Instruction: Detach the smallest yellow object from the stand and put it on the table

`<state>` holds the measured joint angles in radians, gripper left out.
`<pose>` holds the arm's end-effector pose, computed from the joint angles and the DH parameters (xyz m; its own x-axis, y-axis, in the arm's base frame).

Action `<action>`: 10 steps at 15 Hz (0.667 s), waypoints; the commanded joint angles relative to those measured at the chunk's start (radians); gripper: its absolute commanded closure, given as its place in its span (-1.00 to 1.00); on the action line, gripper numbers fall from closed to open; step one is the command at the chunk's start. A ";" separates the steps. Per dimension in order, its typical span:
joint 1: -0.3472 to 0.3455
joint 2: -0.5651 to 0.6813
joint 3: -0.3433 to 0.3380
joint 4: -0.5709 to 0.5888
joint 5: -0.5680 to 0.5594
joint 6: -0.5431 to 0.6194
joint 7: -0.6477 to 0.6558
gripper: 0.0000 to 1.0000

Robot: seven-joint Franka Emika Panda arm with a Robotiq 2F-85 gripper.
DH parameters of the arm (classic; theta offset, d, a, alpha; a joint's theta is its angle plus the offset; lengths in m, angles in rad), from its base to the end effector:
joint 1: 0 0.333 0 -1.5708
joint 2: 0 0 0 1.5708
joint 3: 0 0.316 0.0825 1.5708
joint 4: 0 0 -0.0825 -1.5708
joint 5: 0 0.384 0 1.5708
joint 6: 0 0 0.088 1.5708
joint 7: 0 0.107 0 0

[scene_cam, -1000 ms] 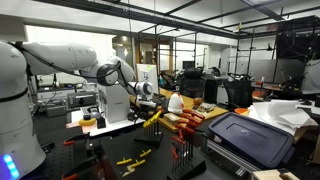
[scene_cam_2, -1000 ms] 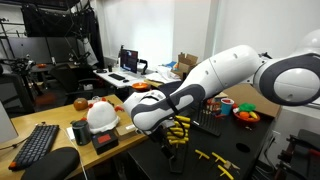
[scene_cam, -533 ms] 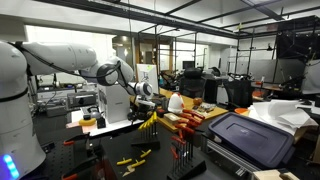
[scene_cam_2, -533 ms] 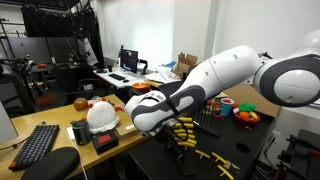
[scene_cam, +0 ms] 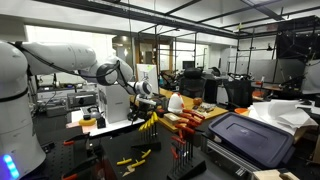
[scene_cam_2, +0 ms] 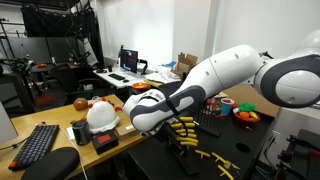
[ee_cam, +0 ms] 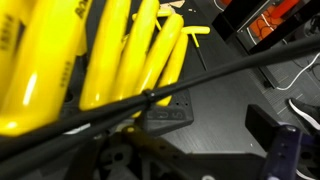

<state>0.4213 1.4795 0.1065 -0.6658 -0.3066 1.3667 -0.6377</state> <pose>0.6189 0.2821 0.0053 0.1883 0.7366 -0.6496 0.8318 -0.4713 -0.2933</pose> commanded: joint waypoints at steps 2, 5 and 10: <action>0.046 -0.001 -0.026 0.071 -0.033 0.016 -0.075 -1.00; 0.060 -0.002 -0.035 0.114 -0.027 0.079 -0.047 -1.00; 0.046 -0.005 -0.049 0.185 0.015 0.240 0.040 -1.00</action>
<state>0.4756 1.4749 0.0750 -0.5285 -0.3277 1.5376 -0.6593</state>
